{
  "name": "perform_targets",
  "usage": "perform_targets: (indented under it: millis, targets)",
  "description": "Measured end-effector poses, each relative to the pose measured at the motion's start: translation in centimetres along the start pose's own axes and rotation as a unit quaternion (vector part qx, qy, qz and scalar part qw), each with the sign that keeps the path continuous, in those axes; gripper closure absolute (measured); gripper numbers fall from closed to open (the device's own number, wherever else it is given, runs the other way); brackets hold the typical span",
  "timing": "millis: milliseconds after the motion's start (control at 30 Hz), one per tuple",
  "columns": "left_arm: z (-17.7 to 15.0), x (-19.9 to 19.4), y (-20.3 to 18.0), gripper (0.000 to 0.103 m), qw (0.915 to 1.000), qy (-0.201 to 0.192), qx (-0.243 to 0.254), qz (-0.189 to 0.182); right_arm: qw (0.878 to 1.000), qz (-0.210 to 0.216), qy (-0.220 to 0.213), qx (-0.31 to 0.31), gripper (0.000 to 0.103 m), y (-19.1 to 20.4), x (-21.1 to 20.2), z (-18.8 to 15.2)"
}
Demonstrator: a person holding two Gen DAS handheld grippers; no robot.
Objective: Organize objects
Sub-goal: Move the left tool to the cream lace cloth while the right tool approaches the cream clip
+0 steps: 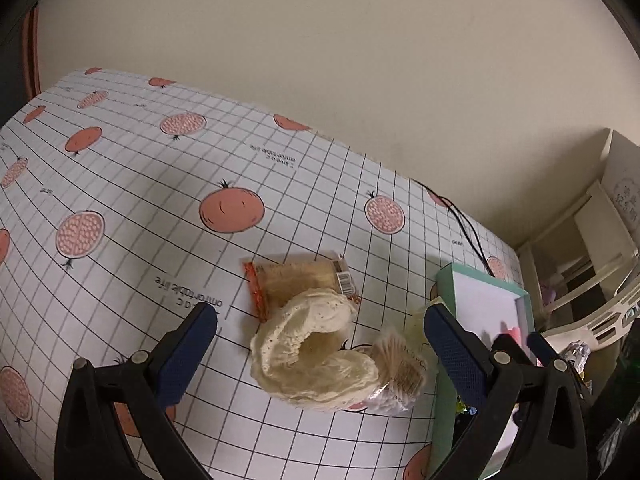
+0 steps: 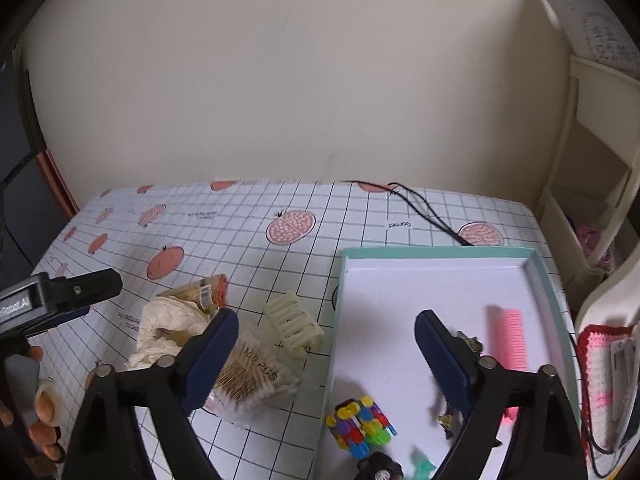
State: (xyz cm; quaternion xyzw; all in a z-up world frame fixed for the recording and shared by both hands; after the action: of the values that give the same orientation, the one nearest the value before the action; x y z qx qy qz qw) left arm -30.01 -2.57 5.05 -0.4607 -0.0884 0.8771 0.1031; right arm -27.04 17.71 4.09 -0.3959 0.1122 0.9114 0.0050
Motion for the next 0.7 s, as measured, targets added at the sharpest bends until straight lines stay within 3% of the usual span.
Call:
perform_targets:
  millis: [467,700]
  targets:
    - [-1.5,3.6,-0.9,0.000,0.9989,0.045,0.002,-0.014,0.998,-0.017,0.044,-0.050,0.029,2.2,4.0,-1.3]
    - [-2.7,5.2,-0.6,0.000,0.9969,0.073,-0.024,-0.021,0.996,-0.028,0.055,-0.068,0.036,2.7,5.2,-1.9]
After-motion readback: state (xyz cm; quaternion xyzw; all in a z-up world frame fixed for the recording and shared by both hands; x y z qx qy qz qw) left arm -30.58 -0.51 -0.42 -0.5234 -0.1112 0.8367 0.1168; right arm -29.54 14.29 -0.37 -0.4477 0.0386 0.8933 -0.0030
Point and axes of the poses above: each gripper's, at about its wrist camera, not at the fingertips, and x roughly the way its jaws point, y to its left, z to its top, the point moved 5 cm from there along x, roughly the way its jaws point, and after that the axes turned 10 degrees about x, right-handed, at the moved point
